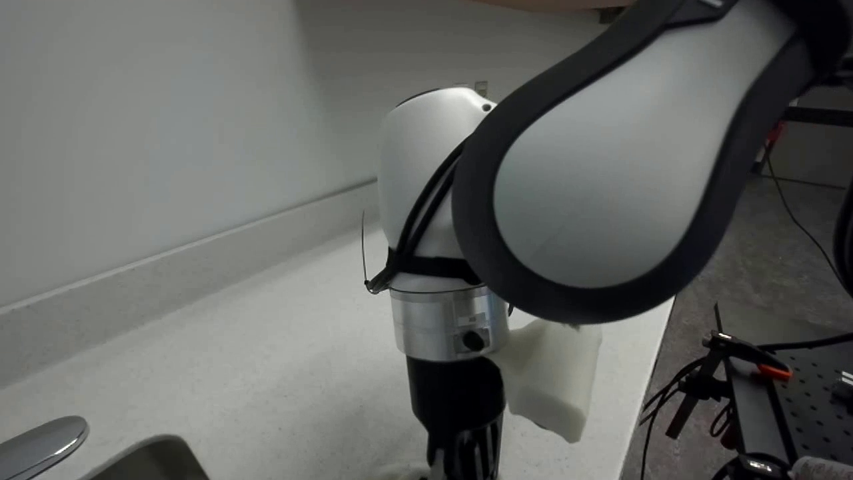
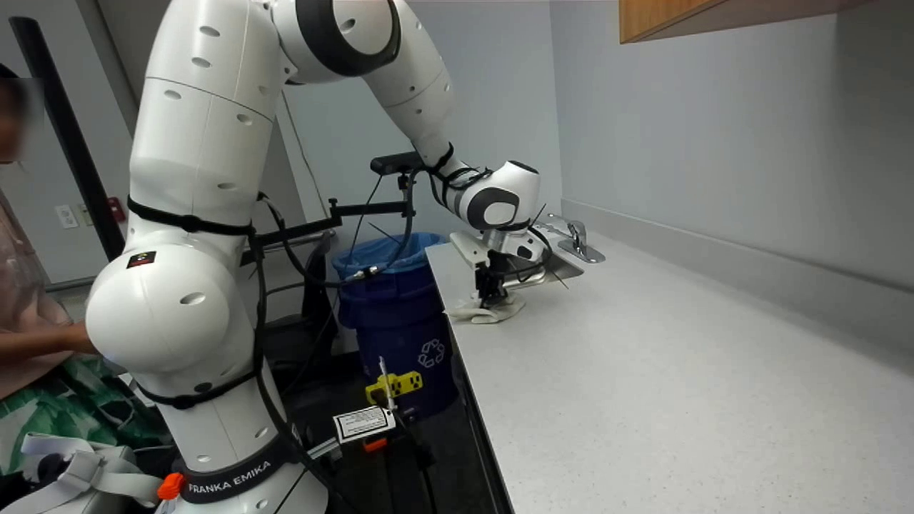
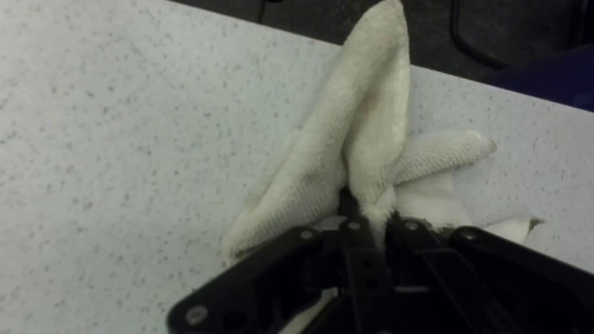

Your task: Use the towel to wipe the countertop

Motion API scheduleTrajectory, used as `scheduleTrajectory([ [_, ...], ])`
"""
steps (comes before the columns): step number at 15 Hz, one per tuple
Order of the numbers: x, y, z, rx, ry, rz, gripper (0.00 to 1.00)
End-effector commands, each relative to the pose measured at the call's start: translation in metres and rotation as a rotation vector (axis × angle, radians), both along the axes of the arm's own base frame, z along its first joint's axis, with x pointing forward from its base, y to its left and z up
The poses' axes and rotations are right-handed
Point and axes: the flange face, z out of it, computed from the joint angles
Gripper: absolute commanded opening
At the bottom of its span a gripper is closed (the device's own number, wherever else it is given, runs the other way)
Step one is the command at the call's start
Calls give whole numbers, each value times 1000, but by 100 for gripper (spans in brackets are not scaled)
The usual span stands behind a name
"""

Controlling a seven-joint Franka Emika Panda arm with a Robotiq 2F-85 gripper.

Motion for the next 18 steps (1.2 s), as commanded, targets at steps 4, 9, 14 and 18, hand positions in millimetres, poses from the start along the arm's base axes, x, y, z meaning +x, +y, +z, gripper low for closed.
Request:
scheduleTrajectory([
  [4,17,-35,-7,-63,-17,-2,2],
  [9,81,-80,-7,-199,-140,-3,2],
  [14,124,-115,1,-274,-220,-37,2],
  [18,125,-129,15,-236,-216,-68,2],
])
